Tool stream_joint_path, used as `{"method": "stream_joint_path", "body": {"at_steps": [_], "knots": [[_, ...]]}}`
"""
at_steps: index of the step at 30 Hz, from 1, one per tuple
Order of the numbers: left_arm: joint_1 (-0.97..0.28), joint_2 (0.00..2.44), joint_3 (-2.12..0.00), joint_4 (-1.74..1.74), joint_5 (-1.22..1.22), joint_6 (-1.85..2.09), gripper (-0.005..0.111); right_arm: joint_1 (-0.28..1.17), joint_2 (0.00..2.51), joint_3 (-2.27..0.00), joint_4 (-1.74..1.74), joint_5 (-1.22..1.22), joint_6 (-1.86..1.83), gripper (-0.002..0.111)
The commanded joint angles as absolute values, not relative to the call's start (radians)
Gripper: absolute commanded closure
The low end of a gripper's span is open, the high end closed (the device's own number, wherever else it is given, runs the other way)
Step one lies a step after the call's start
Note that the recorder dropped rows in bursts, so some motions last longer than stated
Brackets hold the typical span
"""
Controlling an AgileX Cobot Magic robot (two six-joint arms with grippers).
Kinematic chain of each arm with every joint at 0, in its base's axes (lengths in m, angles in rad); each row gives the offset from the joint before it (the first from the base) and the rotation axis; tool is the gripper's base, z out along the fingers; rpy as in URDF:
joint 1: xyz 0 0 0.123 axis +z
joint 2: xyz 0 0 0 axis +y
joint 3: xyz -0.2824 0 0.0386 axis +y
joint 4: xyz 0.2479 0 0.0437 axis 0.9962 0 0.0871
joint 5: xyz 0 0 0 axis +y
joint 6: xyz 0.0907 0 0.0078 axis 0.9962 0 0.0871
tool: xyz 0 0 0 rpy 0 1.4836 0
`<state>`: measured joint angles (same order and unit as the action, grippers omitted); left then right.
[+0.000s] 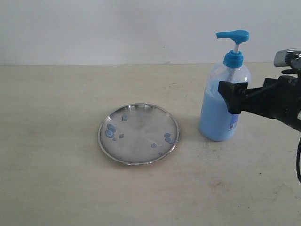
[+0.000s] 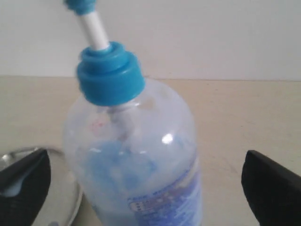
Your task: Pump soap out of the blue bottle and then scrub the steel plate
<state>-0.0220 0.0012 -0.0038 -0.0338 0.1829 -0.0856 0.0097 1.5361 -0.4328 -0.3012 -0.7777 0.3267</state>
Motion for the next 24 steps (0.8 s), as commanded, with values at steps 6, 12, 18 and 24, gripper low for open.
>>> {"method": "stream_joint_path", "body": {"at_steps": [6,12,18,24], "knots": [[-0.021,0.000,0.000,-0.037,0.182,-0.081,0.102,0.011,1.821,-0.615,-0.375,-0.835,0.116,0.003],[-0.021,0.000,0.000,-0.037,0.182,-0.081,0.102,0.011,1.962,-0.691,-0.375,-0.887,0.118,0.005],[-0.021,0.000,0.000,-0.037,0.182,-0.081,0.102,0.011,1.965,-0.691,-0.378,-0.890,0.120,0.060],[-0.021,0.000,0.000,-0.037,0.182,-0.081,0.102,0.011,1.965,-0.691,-0.380,-0.885,0.122,0.108]]}}
